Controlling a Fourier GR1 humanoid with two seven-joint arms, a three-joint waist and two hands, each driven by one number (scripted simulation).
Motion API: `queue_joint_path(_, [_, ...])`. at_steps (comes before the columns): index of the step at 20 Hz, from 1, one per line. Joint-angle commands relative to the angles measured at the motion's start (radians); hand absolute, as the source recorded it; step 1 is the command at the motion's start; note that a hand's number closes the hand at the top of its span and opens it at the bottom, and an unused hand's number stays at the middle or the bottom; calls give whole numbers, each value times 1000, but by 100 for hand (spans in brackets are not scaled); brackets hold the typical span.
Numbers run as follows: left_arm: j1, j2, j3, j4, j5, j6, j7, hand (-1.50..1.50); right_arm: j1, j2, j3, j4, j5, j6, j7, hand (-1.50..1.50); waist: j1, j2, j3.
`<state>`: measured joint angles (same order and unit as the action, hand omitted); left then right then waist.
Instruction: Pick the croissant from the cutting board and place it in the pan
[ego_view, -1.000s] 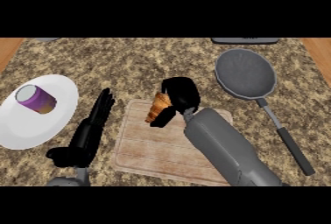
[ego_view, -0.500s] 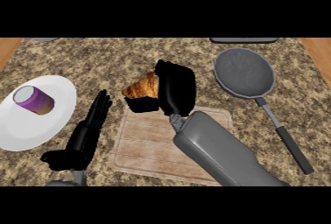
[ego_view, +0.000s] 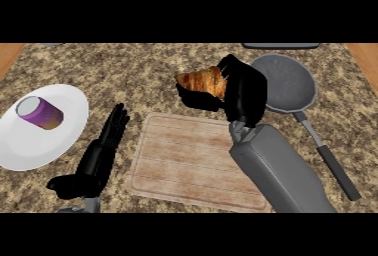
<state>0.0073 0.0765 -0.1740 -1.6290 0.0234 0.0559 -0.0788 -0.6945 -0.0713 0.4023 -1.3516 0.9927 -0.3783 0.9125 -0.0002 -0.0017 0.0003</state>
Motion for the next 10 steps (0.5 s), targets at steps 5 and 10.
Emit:
queue_joint_path(5, [-40,6,26,30,8,-24,-3,0,44,-118,-182,169,-15,-204,-225,150,9,6,0])
queue_joint_path(10, [-67,-11,36,102,-10,-13,-63,0,11,-195,-248,328,49,-316,-300,150,10,8,0])
